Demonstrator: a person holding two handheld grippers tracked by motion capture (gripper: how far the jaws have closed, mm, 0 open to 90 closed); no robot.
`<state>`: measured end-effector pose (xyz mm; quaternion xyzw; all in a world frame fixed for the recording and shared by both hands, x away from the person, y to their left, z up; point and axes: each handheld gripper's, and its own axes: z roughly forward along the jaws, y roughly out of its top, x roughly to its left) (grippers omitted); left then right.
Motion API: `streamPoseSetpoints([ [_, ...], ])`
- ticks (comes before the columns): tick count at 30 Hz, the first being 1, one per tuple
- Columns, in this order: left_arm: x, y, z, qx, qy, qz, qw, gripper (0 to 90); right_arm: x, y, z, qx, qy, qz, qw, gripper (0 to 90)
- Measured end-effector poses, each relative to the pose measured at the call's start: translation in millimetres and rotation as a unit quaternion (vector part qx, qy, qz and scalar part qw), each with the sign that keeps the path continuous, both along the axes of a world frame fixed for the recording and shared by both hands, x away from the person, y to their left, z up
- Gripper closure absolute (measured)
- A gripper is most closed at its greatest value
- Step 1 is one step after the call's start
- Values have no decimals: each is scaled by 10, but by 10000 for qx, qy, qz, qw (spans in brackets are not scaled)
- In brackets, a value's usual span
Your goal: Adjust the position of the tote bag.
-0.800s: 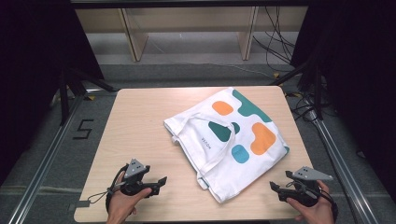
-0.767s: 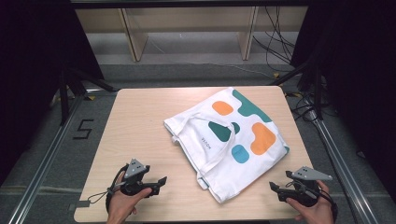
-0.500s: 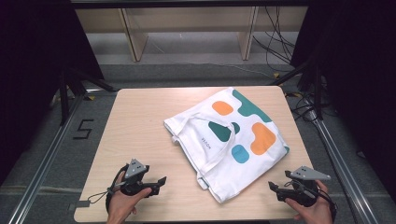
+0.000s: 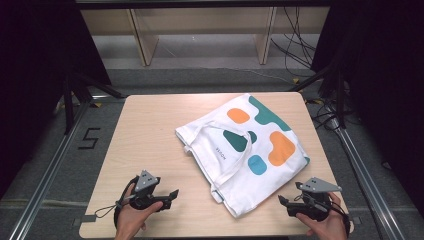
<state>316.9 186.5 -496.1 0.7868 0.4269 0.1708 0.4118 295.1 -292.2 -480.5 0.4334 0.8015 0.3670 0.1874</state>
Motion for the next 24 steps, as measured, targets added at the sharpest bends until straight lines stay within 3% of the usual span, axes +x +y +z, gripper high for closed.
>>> streamPoseSetpoints([
  [4, 5, 10, 2, 81, 3, -51, 10000, 181, 21, 85, 6, -113, -13, 192, 9998, 227],
  [8, 12, 3, -9, -25, 46, 58, 10000, 176, 13, 200, 41, -55, 38, 295, 9995, 250],
  [10, 19, 18, -10, 31, 28, 38, 10000, 176, 15, 271, 70, -88, -89, 445, 9989, 265],
  [13, 24, 24, -15, 29, 43, 58, 10000, 176, 11, 378, 97, -52, -33, 555, 9984, 267],
  [14, 28, 28, -14, 70, 21, 71, 9999, 176, 34, 505, 100, -136, -170, 805, 9965, 267],
  [15, 28, 28, -14, 70, 21, 71, 9999, 176, 34, 505, 100, -136, -170, 805, 9965, 267],
  [16, 29, 20, -22, 28, -2, 144, 9999, 176, 35, 653, 106, -225, -217, 1039, 9941, 267],
  [17, 29, 20, -22, 28, -2, 144, 9999, 176, 35, 653, 106, -225, -217, 1039, 9941, 267],
  [18, 33, 36, -15, 165, 10, 88, 9998, 176, 31, 802, 108, -280, -223, 1236, 9917, 271],
  [19, 38, 34, -26, 97, 39, 96, 9999, 176, 27, 869, 102, -284, -168, 1339, 9904, 274],
  [21, 42, 29, -37, 85, -7, 143, 9999, 176, 21, 986, 84, -332, -137, 1446, 9888, 275],
  [22, 52, 60, -26, 223, 31, 69, 9997, 176, 20, 1040, 73, -338, -130, 1502, 9880, 277],
  [24, 50, 53, -32, 134, 22, 180, 9997, 175, 20, 1131, 63, -329, -110, 1585, 9867, 278],
])
